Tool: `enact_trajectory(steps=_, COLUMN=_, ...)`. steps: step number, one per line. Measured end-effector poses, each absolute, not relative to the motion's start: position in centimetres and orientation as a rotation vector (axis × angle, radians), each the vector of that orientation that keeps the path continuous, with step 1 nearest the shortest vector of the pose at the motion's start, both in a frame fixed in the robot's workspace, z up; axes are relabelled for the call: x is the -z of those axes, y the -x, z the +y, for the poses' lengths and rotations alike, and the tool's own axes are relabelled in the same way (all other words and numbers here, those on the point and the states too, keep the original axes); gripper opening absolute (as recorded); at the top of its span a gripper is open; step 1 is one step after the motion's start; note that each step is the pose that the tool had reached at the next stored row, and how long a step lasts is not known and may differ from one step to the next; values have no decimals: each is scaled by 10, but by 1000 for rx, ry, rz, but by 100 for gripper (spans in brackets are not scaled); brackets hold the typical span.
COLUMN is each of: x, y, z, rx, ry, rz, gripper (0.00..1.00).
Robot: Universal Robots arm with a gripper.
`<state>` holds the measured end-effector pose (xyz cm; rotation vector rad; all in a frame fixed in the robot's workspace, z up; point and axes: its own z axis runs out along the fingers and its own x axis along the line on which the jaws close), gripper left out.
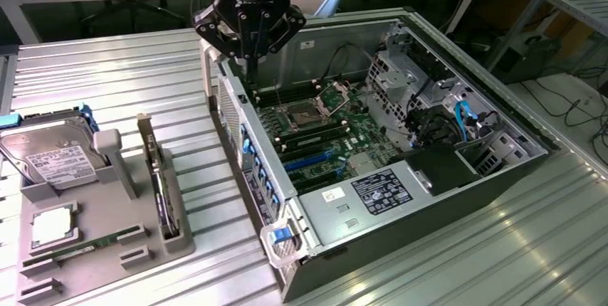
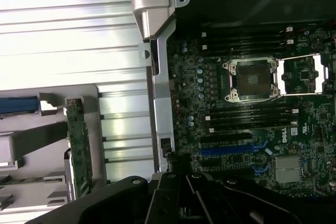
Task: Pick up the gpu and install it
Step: 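Reach for the gpu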
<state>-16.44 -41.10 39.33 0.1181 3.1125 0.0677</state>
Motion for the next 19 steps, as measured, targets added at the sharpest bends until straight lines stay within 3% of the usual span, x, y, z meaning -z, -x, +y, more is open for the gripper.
enact_trajectory(steps=19, x=-393, y=180, z=-415, rx=-68, ry=-118, rz=3113, gripper=11)
